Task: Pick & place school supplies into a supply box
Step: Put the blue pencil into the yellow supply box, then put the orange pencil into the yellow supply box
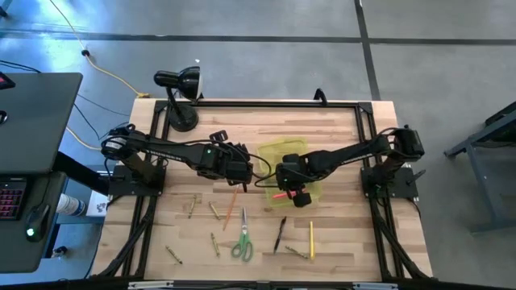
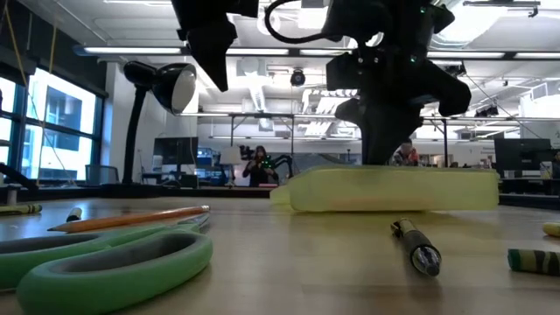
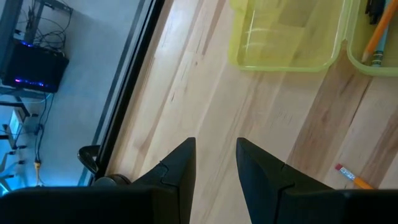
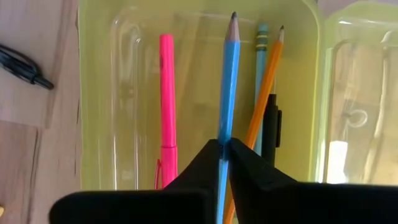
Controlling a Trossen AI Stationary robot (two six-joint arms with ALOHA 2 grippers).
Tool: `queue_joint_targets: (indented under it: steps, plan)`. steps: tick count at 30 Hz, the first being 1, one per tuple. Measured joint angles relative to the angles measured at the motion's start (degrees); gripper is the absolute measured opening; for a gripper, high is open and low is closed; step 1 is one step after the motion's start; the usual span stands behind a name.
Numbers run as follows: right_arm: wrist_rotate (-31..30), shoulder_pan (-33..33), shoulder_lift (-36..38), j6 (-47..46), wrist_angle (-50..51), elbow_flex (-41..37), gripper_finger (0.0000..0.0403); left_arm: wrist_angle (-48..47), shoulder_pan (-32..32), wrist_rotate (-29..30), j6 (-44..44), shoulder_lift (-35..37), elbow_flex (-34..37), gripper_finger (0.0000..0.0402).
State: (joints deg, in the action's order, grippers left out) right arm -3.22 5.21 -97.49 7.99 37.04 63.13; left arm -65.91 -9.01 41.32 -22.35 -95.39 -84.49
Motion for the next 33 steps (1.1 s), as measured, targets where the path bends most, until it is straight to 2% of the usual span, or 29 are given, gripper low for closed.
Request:
queue_joint_targets:
  steps: [7,12,17,22,25,29,33]
  plan:
    - [0.21,0.04,0.00,-0.24,0.01,-0.02,0.0074,0.00,-0.01,0.00,0.00,0.00,0.00,0.0145]
    - [-2.93,0.04,0.00,0.00,0.20,0.01,0.0104,-0.01,0.00,-0.04,0.00,0.00,0.00,0.0145]
    - [-4.88,0.04,1.40,-0.02,5.33,3.75,0.0114,-3.45,0.01,-4.88,-0.59,0.00,0.00,0.0145]
    - [-5.01,0.07,4.04,-2.99,11.99,9.90,0.0113,-11.49,-0.03,-8.06,-9.43,0.04,0.26,0.0145]
    - [-5.28,0.07,6.62,-4.43,12.22,11.92,0.0113,-13.15,-0.15,-11.15,-15.18,0.09,3.02,0.0145]
    - [-5.65,0.07,10.35,-6.30,11.56,11.07,0.0113,-7.93,-1.72,-18.63,-18.53,0.48,9.72,0.0145]
    - [-5.81,0.05,13.63,-7.08,9.32,7.95,0.0113,5.10,-4.27,-26.91,-18.44,0.32,16.10,0.0145]
